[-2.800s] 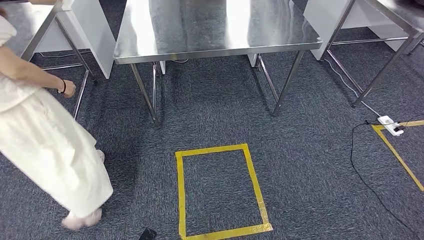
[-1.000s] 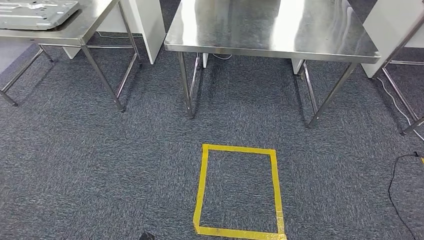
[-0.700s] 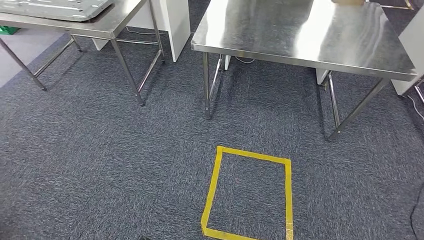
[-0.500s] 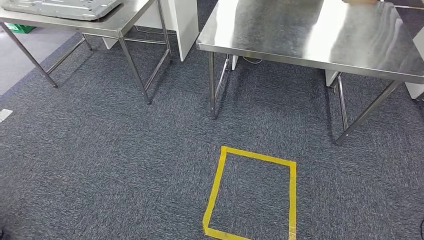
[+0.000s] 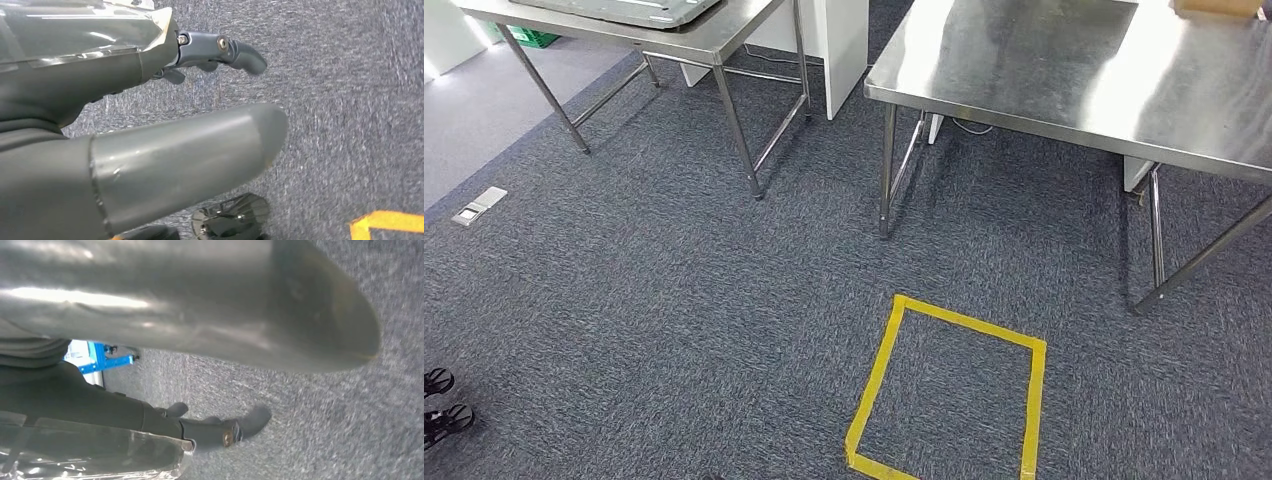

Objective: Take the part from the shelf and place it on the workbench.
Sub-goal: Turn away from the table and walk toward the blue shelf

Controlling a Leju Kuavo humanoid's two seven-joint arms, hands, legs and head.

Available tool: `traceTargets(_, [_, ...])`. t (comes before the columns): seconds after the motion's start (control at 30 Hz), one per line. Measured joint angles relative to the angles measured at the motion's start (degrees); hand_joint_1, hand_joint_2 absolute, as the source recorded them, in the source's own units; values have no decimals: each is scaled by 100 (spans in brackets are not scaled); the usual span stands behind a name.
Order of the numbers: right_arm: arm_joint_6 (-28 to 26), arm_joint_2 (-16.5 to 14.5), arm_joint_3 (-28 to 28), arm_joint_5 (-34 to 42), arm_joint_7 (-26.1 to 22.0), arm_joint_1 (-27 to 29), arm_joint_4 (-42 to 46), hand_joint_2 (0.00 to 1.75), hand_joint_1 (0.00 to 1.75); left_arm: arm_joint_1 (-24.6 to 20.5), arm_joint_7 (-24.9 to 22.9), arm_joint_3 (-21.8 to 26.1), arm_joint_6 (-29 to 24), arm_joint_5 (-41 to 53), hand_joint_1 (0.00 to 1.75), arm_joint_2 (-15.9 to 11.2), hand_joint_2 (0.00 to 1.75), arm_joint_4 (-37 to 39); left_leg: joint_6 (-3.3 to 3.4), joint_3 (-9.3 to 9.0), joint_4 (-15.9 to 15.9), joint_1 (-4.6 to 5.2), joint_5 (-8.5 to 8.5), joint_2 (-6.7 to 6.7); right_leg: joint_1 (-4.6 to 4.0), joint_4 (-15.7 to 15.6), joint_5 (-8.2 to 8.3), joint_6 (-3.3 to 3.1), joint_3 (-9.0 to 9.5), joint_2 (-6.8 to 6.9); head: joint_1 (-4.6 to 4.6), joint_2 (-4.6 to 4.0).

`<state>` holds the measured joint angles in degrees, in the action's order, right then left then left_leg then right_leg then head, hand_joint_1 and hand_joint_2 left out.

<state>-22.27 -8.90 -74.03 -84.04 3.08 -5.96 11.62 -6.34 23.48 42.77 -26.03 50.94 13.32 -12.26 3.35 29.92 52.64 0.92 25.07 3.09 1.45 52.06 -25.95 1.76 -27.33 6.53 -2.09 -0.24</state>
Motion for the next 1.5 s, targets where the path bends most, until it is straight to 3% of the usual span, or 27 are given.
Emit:
traceTargets(0.17, [8, 1, 4, 1, 5, -15, 0, 0, 0, -27, -57, -1, -26, 9, 0, 21, 0, 1, 44, -58, -115, -40, -84, -77, -20, 10, -4, 18, -1, -46, 14, 0])
traceTargets(0.2, [20, 11, 6, 6, 8, -17, 0, 0, 0, -66, -91, -2, -45, 18, 0, 46, 0, 1, 68, -78, -169, -58, -138, -139, -25, 237, -133, 2, -101, -191, 13, 0])
traceTargets(0.23, [34, 26, 8, 13, 12, -9, 0, 0, 0, -108, -126, -4, -65, 28, 0, 84, 0, 1, 88, -87, -207, -74, -191, -261, -26, 730, -338, 5, -337, -350, 8, 0])
traceTargets(0.3, [57, 65, 9, 29, 20, 23, 1, 0, 0, -170, -124, -11, -115, 50, 0, 155, 0, -1, 46, -31, -107, -78, -182, -554, 13, 1017, -442, 113, -476, -670, -12, 0])
traceTargets(0.33, [60, 76, 9, 33, 25, 35, 1, 0, 0, -174, -97, -14, -143, 56, 0, 174, 0, -1, -2, 3, -21, -74, -144, -689, 26, 845, -350, 180, -409, -760, -20, 0])
traceTargets(0.37, [61, 81, 10, 36, 29, 36, 1, 0, 0, -174, -56, -17, -181, 61, 0, 183, 0, -2, -51, 32, 54, -73, -103, -773, 37, 402, -173, 207, -208, -820, -20, 0])
traceTargets(0.4, [61, 80, 11, 36, 31, 32, 1, 0, 0, -170, -18, -19, -216, 63, 0, 187, 0, -2, -84, 60, 99, -67, -75, -813, 34, 230, -123, 169, -134, -864, -16, 0])
traceTargets(0.47, [61, 76, 16, 37, 36, 17, 1, 0, 0, -154, 41, -20, -268, 62, 0, 197, 0, -2, -117, 95, 131, -80, -53, -869, 15, 203, -114, 46, -105, -817, -3, 0])
traceTargets(0.5, [61, 68, 20, 37, 39, 12, 1, 0, 0, -144, 54, -20, -281, 62, 0, 200, 0, -2, -131, 107, 149, -92, -40, -873, 17, 203, -110, 1, -88, -777, -1, 0])
traceTargets(0.57, [61, 59, 26, 36, 43, 12, 3, 0, 0, -135, 64, -20, -291, 62, 0, 211, 0, -2, -184, 241, 442, -108, 142, -703, 31, 196, -101, -65, -70, -691, 21, 0])
traceTargets(0.67, [61, 58, 29, 37, 43, 33, 5, 0, 0, -142, 69, -22, -291, 62, 0, 223, 0, -2, -260, 837, 1609, -134, 700, -367, 8, 195, -118, -110, -72, -534, 42, 0])
traceTargets(0.7, [61, 59, 29, 39, 42, 40, 5, 0, 0, -139, 69, -22, -289, 62, 0, 225, 0, -2, -266, 1002, 1900, -141, 782, -335, -2, 196, -126, -118, -72, -472, 40, 0])
traceTargets(0.73, [61, 61, 29, 41, 41, 42, 5, 0, 0, -134, 69, -22, -288, 61, 0, 226, 0, -2, -257, 1061, 1978, -145, 750, -323, -11, 195, -134, -124, -68, -412, 39, 0])
traceTargets(0.8, [61, 60, 29, 44, 41, 31, 5, 0, 0, -132, 67, -22, -286, 59, 0, 227, 0, -2, -183, 801, 1422, -128, 405, -262, -29, 182, -147, -127, -43, -305, 39, 0])
traceTargets(0.87, [63, 42, 29, 44, 40, 23, 4, 0, 0, -147, 67, -22, -286, 60, 0, 226, 0, -7, -49, 329, 558, -49, 85, 15, -51, 153, -165, -108, 10, -217, 43, 0])
traceTargets(0.93, [74, 25, 29, 42, 39, 25, 4, 0, 0, -171, 68, -24, -286, 60, 0, 227, 0, -13, 27, 112, 174, 31, 19, 186, -60, 123, -192, -63, 65, -112, 46, 0])
traceTargets(1.0, [86, 14, 33, 39, 39, 19, 5, 0, 0, -174, 69, -24, -285, 46, 0, 229, 0, -13, 53, 88, 98, 41, 3, 54, -65, 74, -207, -10, 122, 8, 52, 0])
traceTargets(1.07, [88, 11, 37, 37, 39, 12, 5, 0, 0, -162, 71, -22, -280, 25, 0, 233, 0, -13, 94, 27, -12, 8, -79, -91, -74, 205, -311, 12, 89, -131, 49, 0])
traceTargets(1.1, [90, 17, 38, 36, 39, 14, 5, 0, 0, -164, 79, -22, -263, 17, 0, 239, 0, -13, 113, 2, -55, -9, -119, -164, -75, 478, -450, 1, -32, -292, 40, 0])
traceTargets(1.17, [95, 34, 38, 31, 39, 30, 5, 0, 0, -176, 85, -24, -223, 16, 0, 251, 0, -13, 125, 6, -66, -9, -144, -314, -67, 1364, -822, -35, -469, -561, 24, 0])
traceTargets(1.2, [99, 42, 38, 28, 39, 40, 5, 0, 0, -181, 74, -24, -206, 16, 0, 256, 0, -13, 124, 9, -62, -5, -142, -396, -65, 1737, -942, -30, -671, -606, 19, 0])
traceTargets(1.23, [104, 49, 38, 29, 39, 47, 5, 0, 0, -182, 56, -24, -202, 16, 0, 257, 0, -13, 120, 6, -57, -3, -139, -479, -64, 1900, -956, 3, -782, -621, 19, 0])
traceTargets(1.27, [109, 58, 38, 29, 39, 51, 5, 0, 0, -182, 40, -24, -200, 16, 0, 258, 0, -13, 110, 0, -44, -4, -132, -565, -60, 1773, -844, 60, -758, -631, 20, 0])
traceTargets(1.33, [118, 76, 38, 30, 39, 50, 4, 0, 0, -182, 31, -24, -199, 16, 0, 261, 0, -13, 66, -10, 5, -12, -100, -726, -34, 946, -428, 179, -433, -735, 19, 0])
traceTargets(1.37, [123, 82, 38, 27, 39, 48, 4, 0, 0, -182, 32, -24, -197, 16, 0, 262, 0, -13, 33, -8, 42, -6, -70, -797, -25, 534, -253, 194, -270, -809, 16, 0])
traceTargets(1.43, [139, 87, 45, 9, 39, 33, 3, 0, 0, -183, 32, -24, -181, 16, 0, 261, 0, -13, -20, 13, 87, 6, -22, -885, -28, 164, -119, 112, -127, -890, 26, 0])
traceTargets(1.5, [156, 87, 63, -9, 39, 13, 4, 0, 0, -183, 21, -24, -147, 17, 0, 256, 0, -13, -56, 34, 105, -7, -1, -927, -32, 155, -110, -18, -93, -815, 41, 0])
